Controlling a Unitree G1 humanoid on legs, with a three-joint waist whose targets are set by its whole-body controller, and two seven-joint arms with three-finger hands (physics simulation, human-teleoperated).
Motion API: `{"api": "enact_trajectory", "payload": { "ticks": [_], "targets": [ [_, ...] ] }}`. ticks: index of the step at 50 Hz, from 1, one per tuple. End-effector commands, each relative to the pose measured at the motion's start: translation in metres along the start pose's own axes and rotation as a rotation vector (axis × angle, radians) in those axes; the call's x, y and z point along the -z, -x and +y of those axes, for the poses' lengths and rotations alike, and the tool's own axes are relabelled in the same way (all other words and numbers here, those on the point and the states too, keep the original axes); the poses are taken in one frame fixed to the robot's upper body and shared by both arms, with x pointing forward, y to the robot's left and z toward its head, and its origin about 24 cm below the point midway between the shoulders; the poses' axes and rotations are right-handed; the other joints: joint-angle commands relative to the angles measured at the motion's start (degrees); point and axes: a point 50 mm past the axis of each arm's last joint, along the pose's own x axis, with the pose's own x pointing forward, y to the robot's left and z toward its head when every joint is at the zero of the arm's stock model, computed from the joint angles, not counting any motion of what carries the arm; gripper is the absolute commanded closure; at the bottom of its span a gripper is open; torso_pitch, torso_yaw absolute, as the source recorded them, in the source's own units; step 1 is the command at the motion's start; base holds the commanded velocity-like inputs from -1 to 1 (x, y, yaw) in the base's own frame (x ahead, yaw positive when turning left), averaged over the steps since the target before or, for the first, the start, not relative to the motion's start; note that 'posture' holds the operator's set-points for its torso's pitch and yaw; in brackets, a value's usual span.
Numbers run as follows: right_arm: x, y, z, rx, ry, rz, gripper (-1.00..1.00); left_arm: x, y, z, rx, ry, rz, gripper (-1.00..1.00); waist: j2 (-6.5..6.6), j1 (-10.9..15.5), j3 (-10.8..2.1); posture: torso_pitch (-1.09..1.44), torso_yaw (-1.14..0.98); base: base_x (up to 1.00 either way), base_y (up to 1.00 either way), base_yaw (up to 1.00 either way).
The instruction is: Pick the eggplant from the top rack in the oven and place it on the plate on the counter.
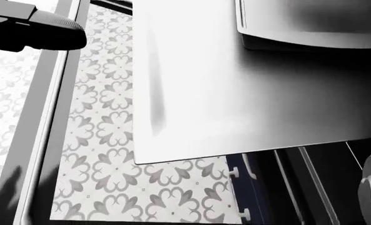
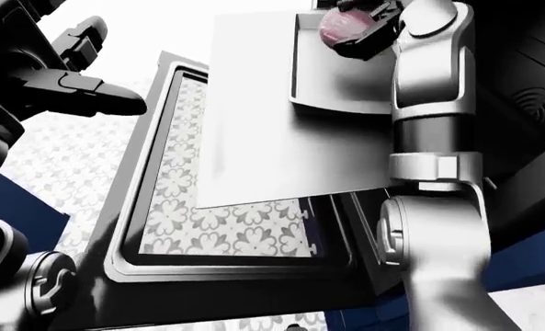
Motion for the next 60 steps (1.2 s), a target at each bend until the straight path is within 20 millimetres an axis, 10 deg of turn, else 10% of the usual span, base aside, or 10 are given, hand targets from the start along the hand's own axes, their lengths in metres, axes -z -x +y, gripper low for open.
{"api": "enact_trajectory", "payload": {
  "ticks": [1, 18, 22, 35, 42, 47, 60],
  "targets": [
    [-0.031, 0.008, -0.018, 0.059, 0.0, -0.114, 1.0, -0.016, 0.004, 0.004, -0.022, -0.003, -0.083, -1.0, -0.2, 0.0, -2.15, 0.12, 0.0, 0.0, 0.0, 0.0],
    [-0.058, 0.046, -0.021, 0.017, -0.044, -0.234, 1.0, -0.041, 0.01, 0.008, -0.027, 0.001, -0.126, -1.0, -0.17, -0.1, -1.93, 0.12, 0.0, 0.0, 0.0, 0.0],
    [-0.067, 0.057, -0.024, 0.01, -0.05, -0.266, 1.0, -0.047, 0.011, 0.009, -0.027, 0.003, -0.135, -1.0, 0.46, -0.1, -4.71, 0.12, 0.0, -0.16, 0.0, 0.0],
    [-0.072, 0.063, -0.026, 0.008, -0.054, -0.282, 1.0, -0.05, 0.013, 0.012, -0.031, 0.009, -0.143, -1.0, 1.47, -0.2, -4.15, 0.12, 0.0, -0.24, 0.0, 0.0],
    [-0.072, 0.066, -0.028, 0.012, -0.063, -0.281, 1.0, -0.05, 0.013, 0.011, -0.029, 0.01, -0.144, -1.0, 0.69, -0.7, -4.67, 0.12, 0.0, -0.35, 0.04, 0.0],
    [-0.074, 0.07, -0.03, 0.012, -0.068, -0.29, 1.0, -0.051, 0.013, 0.01, -0.026, 0.009, -0.145, -1.0, -2.63, -0.2, -5.23, 0.12, 0.0, -0.35, 0.03, 0.0],
    [-0.074, 0.072, -0.024, -0.01, -0.068, -0.293, 1.0, -0.051, 0.013, 0.011, -0.024, 0.016, -0.147, -1.0, -0.82, 0.7, -4.06, 0.12, 0.0, -0.35, 0.09, 0.0]
  ]
}}
